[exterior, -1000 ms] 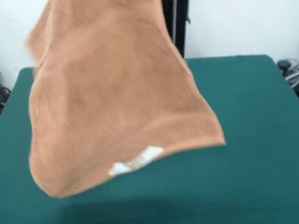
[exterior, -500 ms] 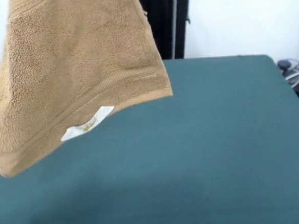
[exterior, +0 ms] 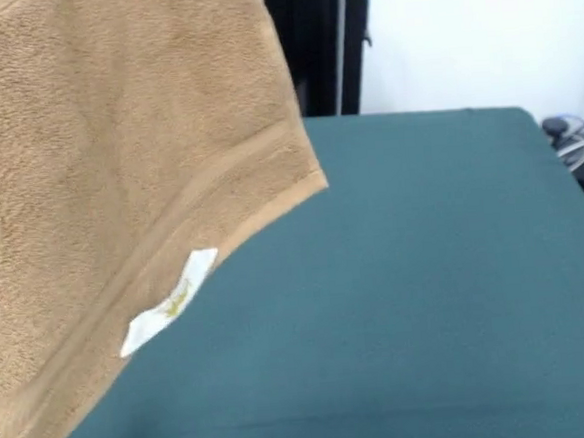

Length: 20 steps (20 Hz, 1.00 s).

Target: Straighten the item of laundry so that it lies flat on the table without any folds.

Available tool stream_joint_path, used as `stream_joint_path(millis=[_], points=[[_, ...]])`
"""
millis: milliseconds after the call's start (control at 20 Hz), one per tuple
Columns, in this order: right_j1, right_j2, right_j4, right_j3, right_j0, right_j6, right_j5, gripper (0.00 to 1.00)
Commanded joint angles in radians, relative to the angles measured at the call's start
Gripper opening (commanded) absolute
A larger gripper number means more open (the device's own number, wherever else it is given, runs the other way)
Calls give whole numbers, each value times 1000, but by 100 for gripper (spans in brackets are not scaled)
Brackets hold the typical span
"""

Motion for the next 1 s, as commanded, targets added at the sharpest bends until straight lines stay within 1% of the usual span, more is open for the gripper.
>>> stream_joint_path(millis=[50,300,450,500,550,600,700,750,800,850,1000], points=[[-3,125,-11,102,-47,-195,-18,0],[32,140,0,32,-56,-153,5,0],[62,156,6,21,-39,-105,-23,0],[59,155,3,43,-32,-91,-51,0],[71,156,4,42,-30,-72,-69,0],[54,152,1,81,-26,-63,-95,0],[52,167,22,120,-29,-40,-117,0],[53,163,27,126,-28,-14,-105,0],[64,141,11,106,-21,11,-68,0],[73,110,-20,79,-9,20,-21,0],[64,36,-76,75,25,74,42,0]])
